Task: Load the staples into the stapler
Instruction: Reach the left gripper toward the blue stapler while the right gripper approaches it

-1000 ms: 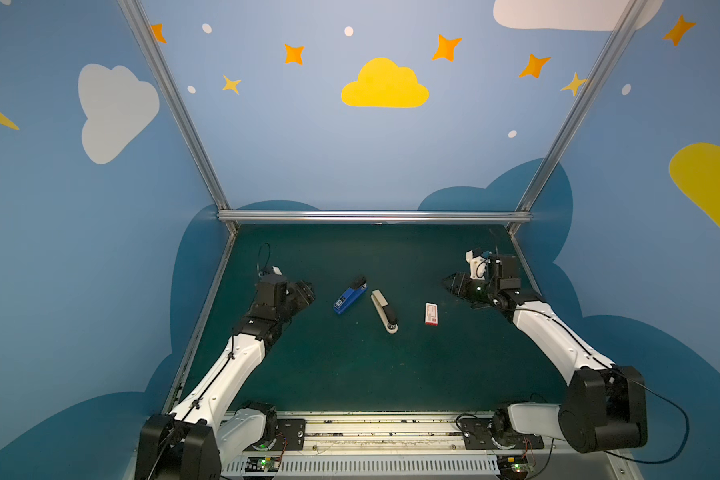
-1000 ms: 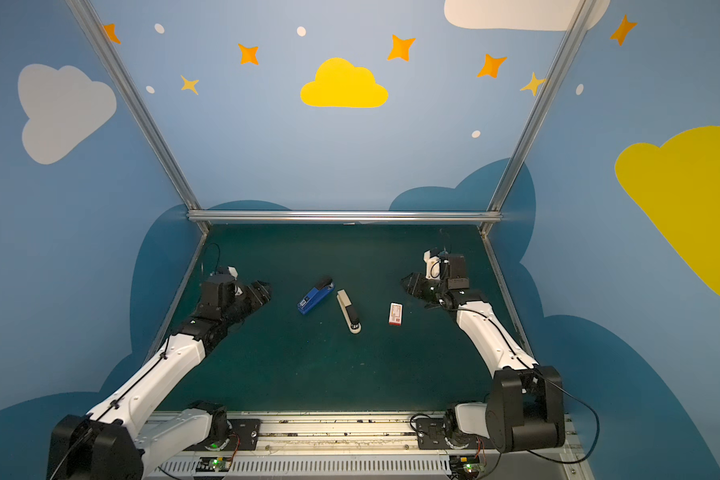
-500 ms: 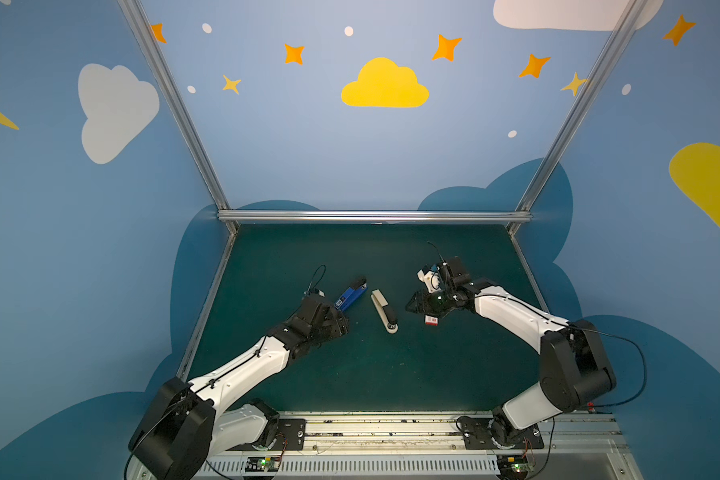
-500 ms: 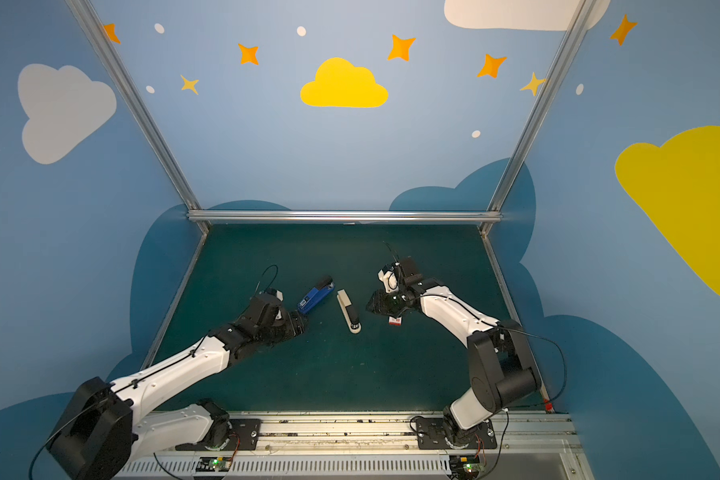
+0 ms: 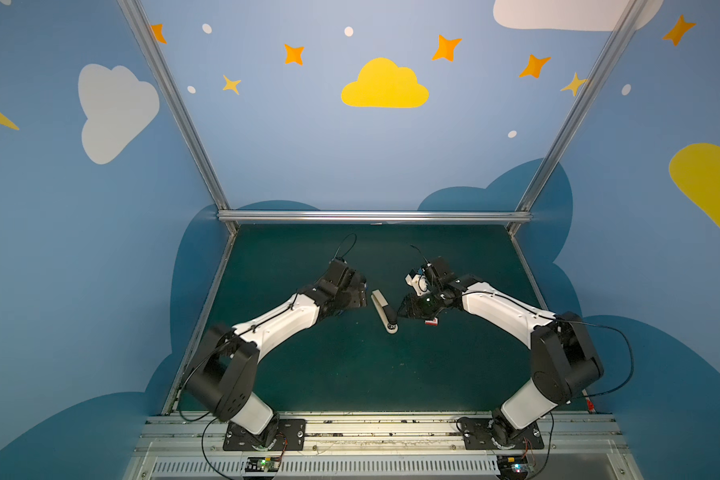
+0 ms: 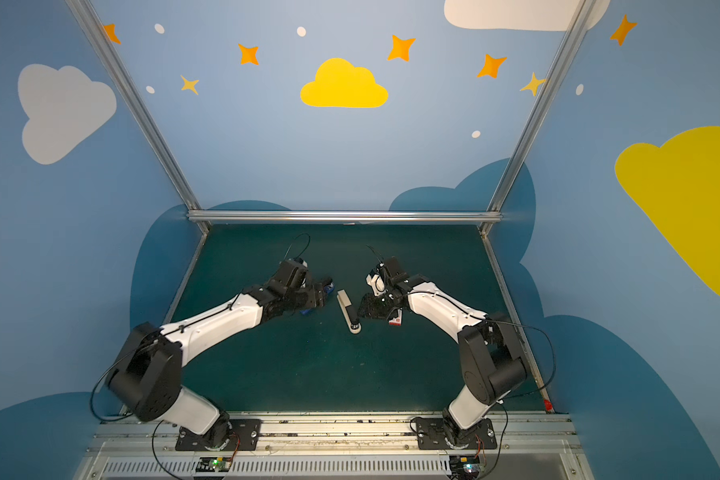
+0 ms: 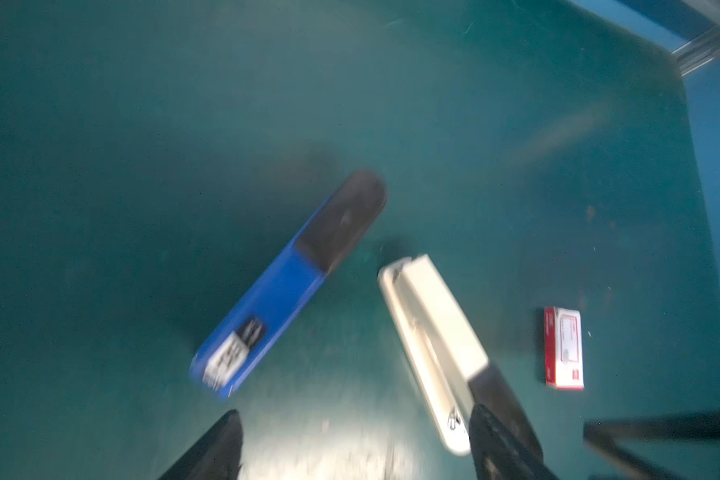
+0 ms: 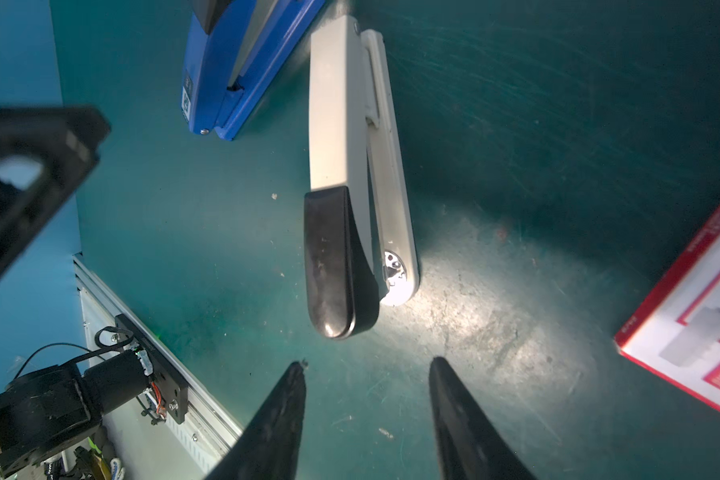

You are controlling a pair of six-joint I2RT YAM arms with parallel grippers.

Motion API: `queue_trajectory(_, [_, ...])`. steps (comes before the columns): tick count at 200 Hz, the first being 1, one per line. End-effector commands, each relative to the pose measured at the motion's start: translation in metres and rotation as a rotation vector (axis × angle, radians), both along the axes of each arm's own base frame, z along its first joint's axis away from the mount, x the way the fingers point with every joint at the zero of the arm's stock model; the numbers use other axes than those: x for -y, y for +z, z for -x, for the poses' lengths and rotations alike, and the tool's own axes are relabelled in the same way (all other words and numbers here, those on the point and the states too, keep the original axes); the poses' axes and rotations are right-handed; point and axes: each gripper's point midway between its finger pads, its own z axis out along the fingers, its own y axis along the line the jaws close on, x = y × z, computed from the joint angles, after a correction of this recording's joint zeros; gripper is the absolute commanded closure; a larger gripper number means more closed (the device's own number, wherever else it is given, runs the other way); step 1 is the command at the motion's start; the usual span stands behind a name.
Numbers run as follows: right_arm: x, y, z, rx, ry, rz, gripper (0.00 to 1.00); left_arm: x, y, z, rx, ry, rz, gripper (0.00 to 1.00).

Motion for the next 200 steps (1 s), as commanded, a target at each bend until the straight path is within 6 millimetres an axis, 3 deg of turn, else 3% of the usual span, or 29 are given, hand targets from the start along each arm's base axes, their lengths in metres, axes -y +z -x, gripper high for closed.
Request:
queue_trajectory(1, [-0.001,0.003,-0.003,0.007,0.004,-0.003,0.51,-0.004,-0.018,-0.015,-0.053,-0.099,-0.126,0.22])
queue_trajectory(14, [0.000,0.003,-0.005,0.009,-0.002,-0.004,0.52,-0.002,-0.026,-0.027,-0.083,-0.124,-0.131,0.28])
queue_trajectory(60, [0.004,0.006,-0.021,0.013,-0.030,-0.033,0.52,0.006,-0.049,-0.050,-0.152,-0.210,-0.171,0.36])
queue_trajectory(138, [-0.008,-0.004,-0.055,-0.028,-0.054,-0.107,0.57,0.024,-0.072,-0.064,-0.202,-0.300,-0.205,0.49])
queue_trajectory(168, [-0.012,-0.009,-0.064,-0.042,-0.056,-0.118,0.58,0.028,-0.075,-0.067,-0.203,-0.323,-0.244,0.47])
queue_trajectory(200, [-0.017,-0.012,-0.073,-0.056,-0.055,-0.137,0.59,0.025,-0.074,-0.067,-0.188,-0.327,-0.290,0.60])
